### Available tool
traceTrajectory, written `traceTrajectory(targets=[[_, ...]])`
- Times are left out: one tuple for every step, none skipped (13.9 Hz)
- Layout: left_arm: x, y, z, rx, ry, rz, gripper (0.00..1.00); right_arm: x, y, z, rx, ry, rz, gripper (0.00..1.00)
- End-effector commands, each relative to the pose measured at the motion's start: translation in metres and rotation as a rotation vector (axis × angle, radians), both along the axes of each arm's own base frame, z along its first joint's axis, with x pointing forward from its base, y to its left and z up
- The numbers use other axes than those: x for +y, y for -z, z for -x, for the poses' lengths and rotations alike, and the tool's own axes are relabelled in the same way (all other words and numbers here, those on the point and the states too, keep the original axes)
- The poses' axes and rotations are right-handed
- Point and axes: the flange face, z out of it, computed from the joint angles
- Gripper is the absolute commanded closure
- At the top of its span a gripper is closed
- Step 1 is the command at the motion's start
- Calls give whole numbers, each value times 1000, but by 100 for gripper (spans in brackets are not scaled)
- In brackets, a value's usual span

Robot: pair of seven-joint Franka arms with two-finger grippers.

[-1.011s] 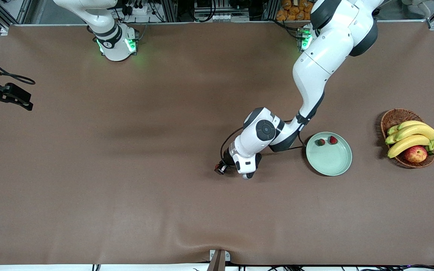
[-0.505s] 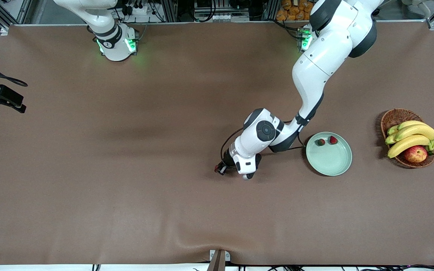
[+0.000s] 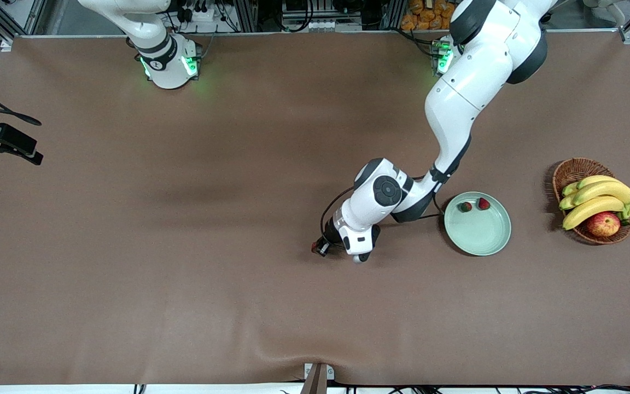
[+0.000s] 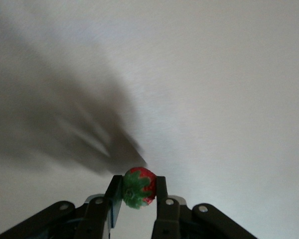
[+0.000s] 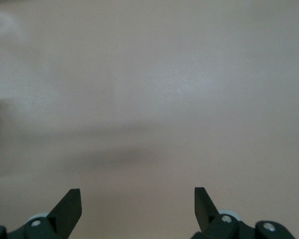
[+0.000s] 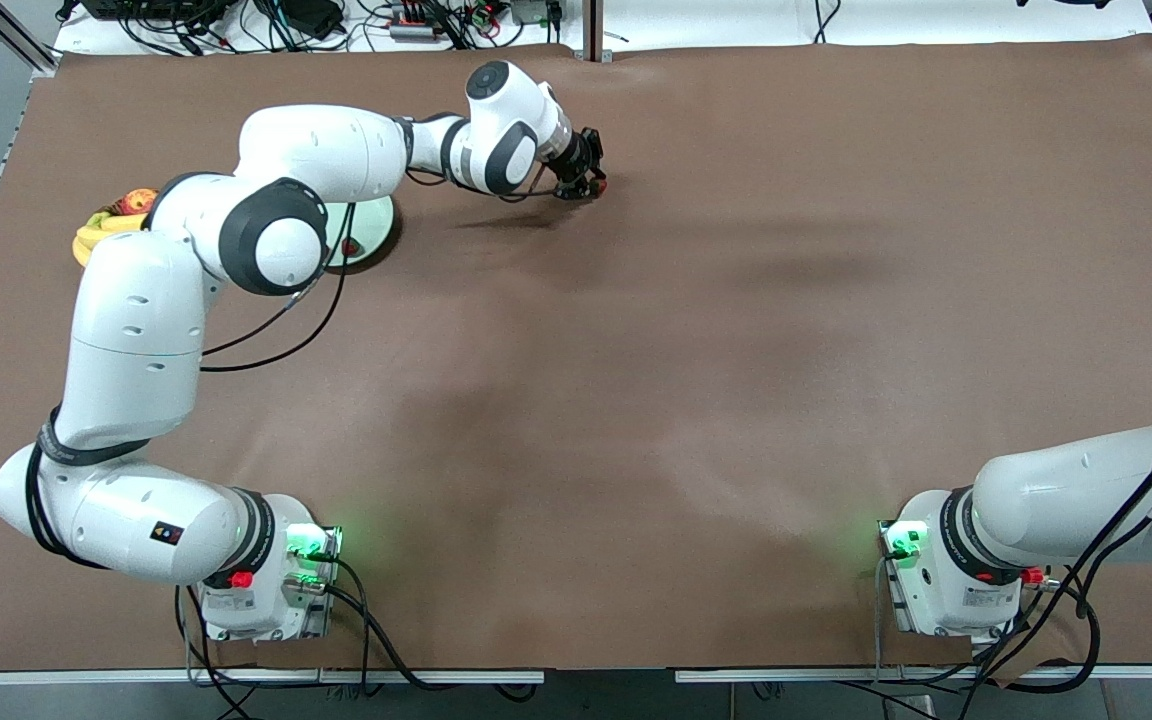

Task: Collect all strawberries into plate
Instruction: 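Carry the third strawberry over the plate and open the left gripper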

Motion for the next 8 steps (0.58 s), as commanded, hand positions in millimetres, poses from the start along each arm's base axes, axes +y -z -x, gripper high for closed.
traceTrajectory(targets=[[18,-48,-13,19,26,-57,100,-4,-2,15,51,77,-22,0],[29,-62,-20,28,22,-73,100,-8,-1,18,71,84,-23,0],[41,-76,-25,43,22,-93,100,-10,0,20,83,88,-24,0],[53,-88,-29,58,45,-121,100,-10,-1,21,85,85,-22,0],[72,-102,-34,77,84,-154,100,-10,0,21,92,83,-23,0],[86,-113,-37,92,127,-185,100,-9,-1,23,99,83,-23,0],[93,-122,-37,97,158,-195,100,-8,-9,29,88,79,-24,0],[104,-127,-41,100,168,-203,100,-8,-15,33,83,79,-23,0]])
